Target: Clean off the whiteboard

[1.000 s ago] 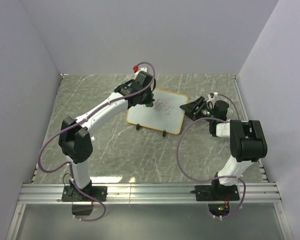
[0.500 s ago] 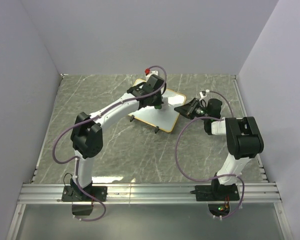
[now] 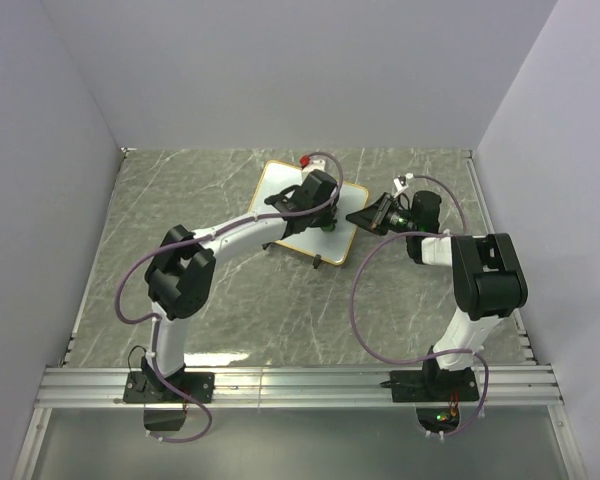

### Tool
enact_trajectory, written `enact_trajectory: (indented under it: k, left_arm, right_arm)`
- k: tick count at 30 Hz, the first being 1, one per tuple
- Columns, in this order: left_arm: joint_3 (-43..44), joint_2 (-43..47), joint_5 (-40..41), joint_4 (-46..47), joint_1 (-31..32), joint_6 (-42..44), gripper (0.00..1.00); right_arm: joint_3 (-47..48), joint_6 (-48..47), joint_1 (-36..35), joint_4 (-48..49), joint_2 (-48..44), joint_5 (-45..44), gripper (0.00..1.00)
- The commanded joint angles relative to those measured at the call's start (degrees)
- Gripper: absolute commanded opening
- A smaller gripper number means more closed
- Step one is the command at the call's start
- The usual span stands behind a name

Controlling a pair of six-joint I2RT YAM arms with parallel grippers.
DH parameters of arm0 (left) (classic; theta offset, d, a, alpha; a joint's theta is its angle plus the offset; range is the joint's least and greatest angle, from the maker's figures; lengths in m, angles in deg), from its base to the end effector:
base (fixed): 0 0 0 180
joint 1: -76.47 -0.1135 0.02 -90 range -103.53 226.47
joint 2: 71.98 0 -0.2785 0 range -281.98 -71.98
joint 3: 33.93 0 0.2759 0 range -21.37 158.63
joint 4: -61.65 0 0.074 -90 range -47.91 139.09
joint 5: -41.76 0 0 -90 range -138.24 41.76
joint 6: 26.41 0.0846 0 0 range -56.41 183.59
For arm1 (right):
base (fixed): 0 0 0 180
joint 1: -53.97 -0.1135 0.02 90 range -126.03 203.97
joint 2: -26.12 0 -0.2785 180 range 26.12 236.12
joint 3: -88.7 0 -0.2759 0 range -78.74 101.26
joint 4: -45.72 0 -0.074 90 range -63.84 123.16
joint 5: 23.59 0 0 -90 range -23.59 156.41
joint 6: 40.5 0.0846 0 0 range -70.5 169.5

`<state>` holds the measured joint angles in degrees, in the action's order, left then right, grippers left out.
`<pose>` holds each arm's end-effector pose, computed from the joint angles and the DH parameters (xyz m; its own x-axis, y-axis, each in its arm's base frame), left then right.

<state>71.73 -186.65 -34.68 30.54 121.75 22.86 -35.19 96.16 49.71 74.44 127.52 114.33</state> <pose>0.3858 -0.3614 0.2227 -0.7120 -0.1825 -0.6781 0.1320 0.9137 -0.3845 0.3887 0.0919 0.1532 -0.7474 0.4331 -0.5039 -0.3142 0.4378 0.8424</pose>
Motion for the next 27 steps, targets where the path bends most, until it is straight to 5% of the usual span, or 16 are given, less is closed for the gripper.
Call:
enact_trajectory:
  k: [1, 13, 19, 27]
  left_arm:
    - [-3.18, -0.99, -4.33, 4.92, 2.45, -3.29, 0.00]
    - [-19.71, 5.86, -3.54, 11.25, -7.30, -1.90, 0.00]
    - [-17.00, 4.20, -5.38, 10.90, -7.40, -0.49, 0.00]
    - [-8.03, 0.50, -7.85, 9.23, 0.24, 0.48, 0.00]
  right_arm:
    - [1.36, -3.15, -1.29, -10.42, 0.81, -4.50, 0.00]
    - [4.52, -8.15, -1.46, -20.44, -1.91, -5.47, 0.00]
    - [5.75, -9.82, -2.34, -23.34, -2.00, -5.82, 0.00]
    - [7.51, -11.41, -3.57, -26.34, -1.74, -6.35, 0.00]
